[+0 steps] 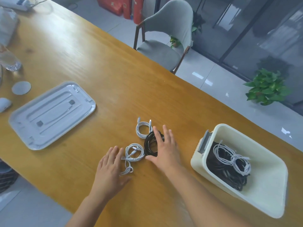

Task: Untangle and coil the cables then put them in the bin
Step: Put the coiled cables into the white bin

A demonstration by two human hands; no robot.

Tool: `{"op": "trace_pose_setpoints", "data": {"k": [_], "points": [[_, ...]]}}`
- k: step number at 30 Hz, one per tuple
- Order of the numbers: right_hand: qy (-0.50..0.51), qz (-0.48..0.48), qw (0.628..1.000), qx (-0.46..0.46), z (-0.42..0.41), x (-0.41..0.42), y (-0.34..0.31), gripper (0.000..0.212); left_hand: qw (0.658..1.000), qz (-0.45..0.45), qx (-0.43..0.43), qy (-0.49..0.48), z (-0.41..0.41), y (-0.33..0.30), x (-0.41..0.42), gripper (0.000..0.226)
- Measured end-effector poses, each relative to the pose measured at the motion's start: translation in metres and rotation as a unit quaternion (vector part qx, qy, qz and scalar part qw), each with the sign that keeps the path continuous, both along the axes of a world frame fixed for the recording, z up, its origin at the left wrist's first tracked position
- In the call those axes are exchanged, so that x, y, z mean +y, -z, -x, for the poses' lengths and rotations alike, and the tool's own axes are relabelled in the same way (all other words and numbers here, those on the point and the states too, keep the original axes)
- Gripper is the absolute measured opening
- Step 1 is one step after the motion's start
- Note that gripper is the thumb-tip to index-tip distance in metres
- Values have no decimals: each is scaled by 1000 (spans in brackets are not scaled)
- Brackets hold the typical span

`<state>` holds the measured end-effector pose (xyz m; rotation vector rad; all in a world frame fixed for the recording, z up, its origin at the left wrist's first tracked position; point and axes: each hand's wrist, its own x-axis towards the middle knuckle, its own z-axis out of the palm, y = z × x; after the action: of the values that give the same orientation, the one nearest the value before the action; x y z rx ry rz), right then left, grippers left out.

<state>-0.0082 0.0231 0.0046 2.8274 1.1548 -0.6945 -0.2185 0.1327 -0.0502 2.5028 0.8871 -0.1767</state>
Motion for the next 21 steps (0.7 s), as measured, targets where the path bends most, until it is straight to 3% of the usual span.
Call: {"op": "trace_pose_setpoints", "data": {"k": [6,12,15,21], "points": [[-9,15,1000,9,-2,5,8,126,999,-24,-39,6,-1,2,5,96],[-10,-8,1000,3,1,2,12,113,996,-40,-76,22,1,4,3,81],[-11,-5,1000,9,3,-3,14,121,995,-33,-94,18,4,4,3,74],[-2,-10,1000,5,14,-16,15,115,994,-27,-105,8,12,1,2,70]]}}
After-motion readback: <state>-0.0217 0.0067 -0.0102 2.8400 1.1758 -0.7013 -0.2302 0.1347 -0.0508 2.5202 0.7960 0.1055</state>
